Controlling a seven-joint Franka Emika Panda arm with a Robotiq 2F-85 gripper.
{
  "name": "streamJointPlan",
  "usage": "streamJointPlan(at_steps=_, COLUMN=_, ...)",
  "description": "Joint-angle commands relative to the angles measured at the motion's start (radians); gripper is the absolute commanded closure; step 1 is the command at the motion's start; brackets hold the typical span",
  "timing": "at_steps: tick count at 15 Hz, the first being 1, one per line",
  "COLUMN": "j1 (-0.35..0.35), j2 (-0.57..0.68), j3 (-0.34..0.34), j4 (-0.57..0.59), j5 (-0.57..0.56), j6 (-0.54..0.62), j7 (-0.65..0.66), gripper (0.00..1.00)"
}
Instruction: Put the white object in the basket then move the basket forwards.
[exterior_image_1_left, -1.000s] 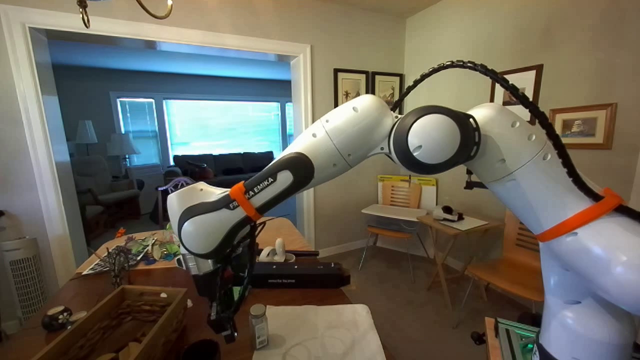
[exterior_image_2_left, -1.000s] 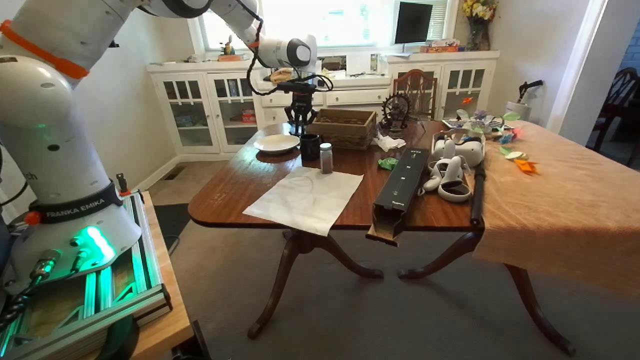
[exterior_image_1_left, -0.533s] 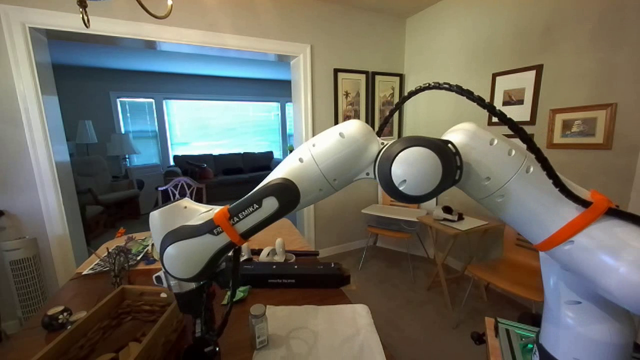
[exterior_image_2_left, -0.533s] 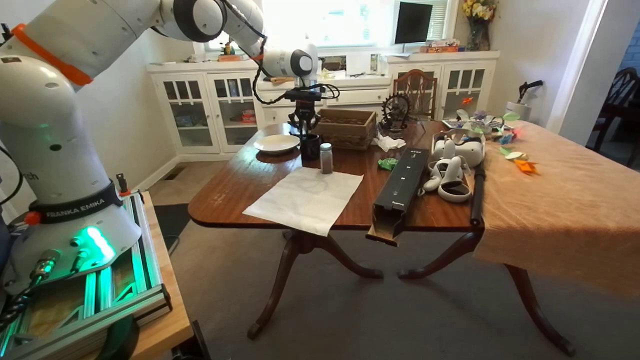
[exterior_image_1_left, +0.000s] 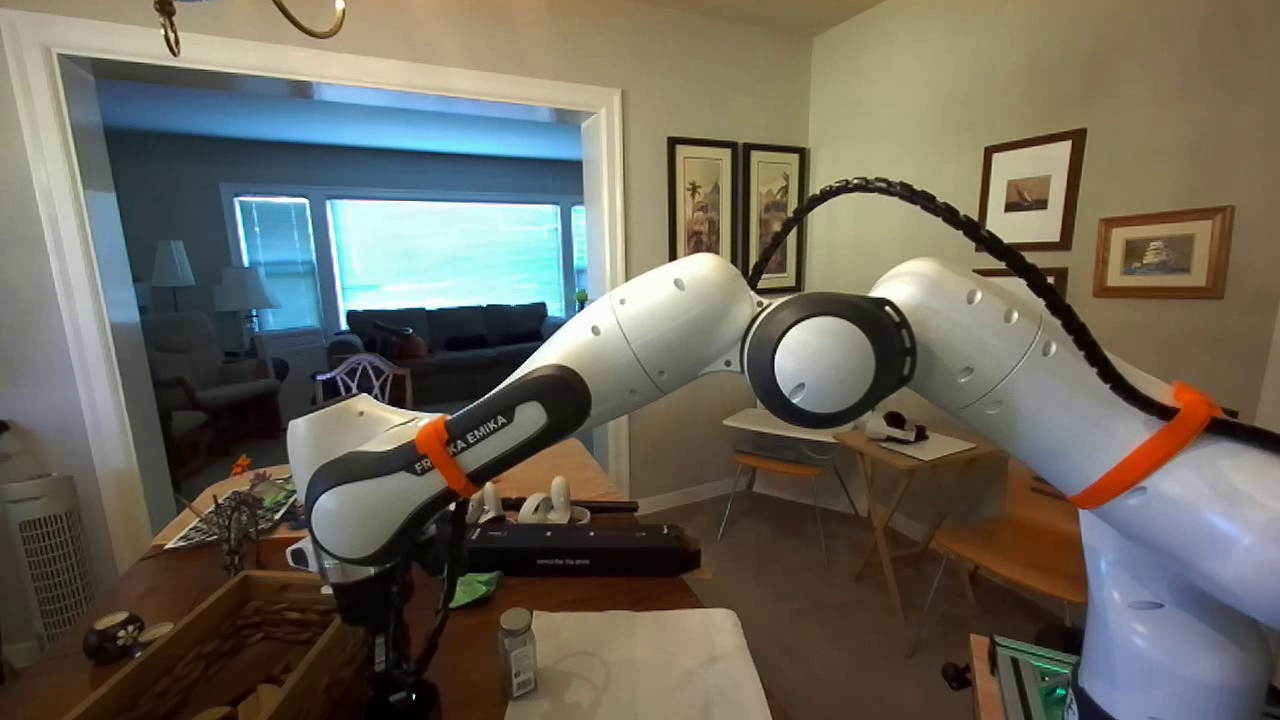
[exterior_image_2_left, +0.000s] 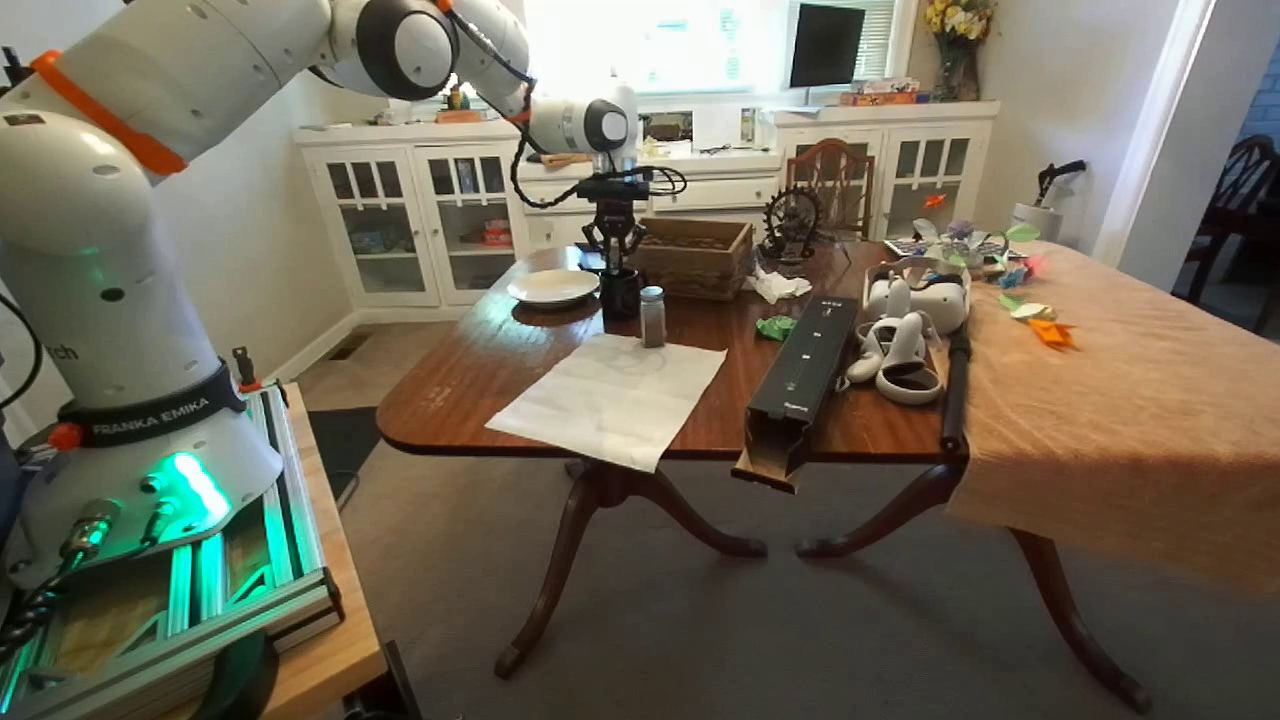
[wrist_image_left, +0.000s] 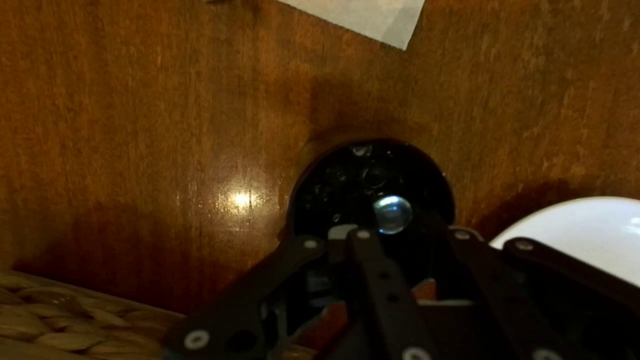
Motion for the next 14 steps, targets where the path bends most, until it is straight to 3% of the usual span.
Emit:
streamJointPlan(at_steps=1, j1=0.004, j2=0.018, j3=-0.008, j4=0.026, j5=-0.02, j6=0.0, j7=-0.002, gripper=0.45)
streamJointPlan(at_steps=3, j1=0.006, j2=-0.013, j3=-0.025, j4=0.007, j5=-0.012, j6=-0.008, j7=0.069, gripper=0.29)
streamJointPlan(at_steps=7, j1=-0.09, j2=-0.187, j3=-0.039, j4=-0.164, j5=0.07, j6=0.026, j7=0.187, gripper=0.01)
streamJointPlan(at_steps=8, j1=-0.04, j2=-0.075, j3=-0.035, j4=-0.025, j5=0.026, j6=-0.008, j7=0.152, gripper=0.0)
streamJointPlan(at_steps=9, j1=-0.056, j2=-0.098, j3=-0.036, j4=-0.036, j5=0.03, j6=-0.009, j7=0.149, gripper=0.1)
streamJointPlan(at_steps=10, j1=-0.063, j2=-0.104, j3=-0.036, j4=-0.036, j5=0.03, j6=-0.009, j7=0.144, gripper=0.01)
streamJointPlan(at_steps=14, j1=-0.04, j2=-0.086, j3=-0.033, j4=-0.036, j5=0.028, j6=-0.01, j7=0.147, gripper=0.0)
